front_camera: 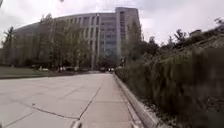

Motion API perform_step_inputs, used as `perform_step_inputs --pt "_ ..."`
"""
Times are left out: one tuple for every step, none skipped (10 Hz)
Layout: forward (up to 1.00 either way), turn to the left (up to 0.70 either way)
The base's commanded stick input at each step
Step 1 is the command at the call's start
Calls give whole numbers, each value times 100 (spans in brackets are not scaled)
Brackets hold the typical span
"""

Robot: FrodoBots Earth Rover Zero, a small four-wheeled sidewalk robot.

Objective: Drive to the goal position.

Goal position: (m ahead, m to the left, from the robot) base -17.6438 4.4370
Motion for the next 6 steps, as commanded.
perform_step_inputs --pt "-70 0" --pt "-70 0" --pt "-70 0" --pt "-70 0" --pt "-70 0" --pt "-70 0"
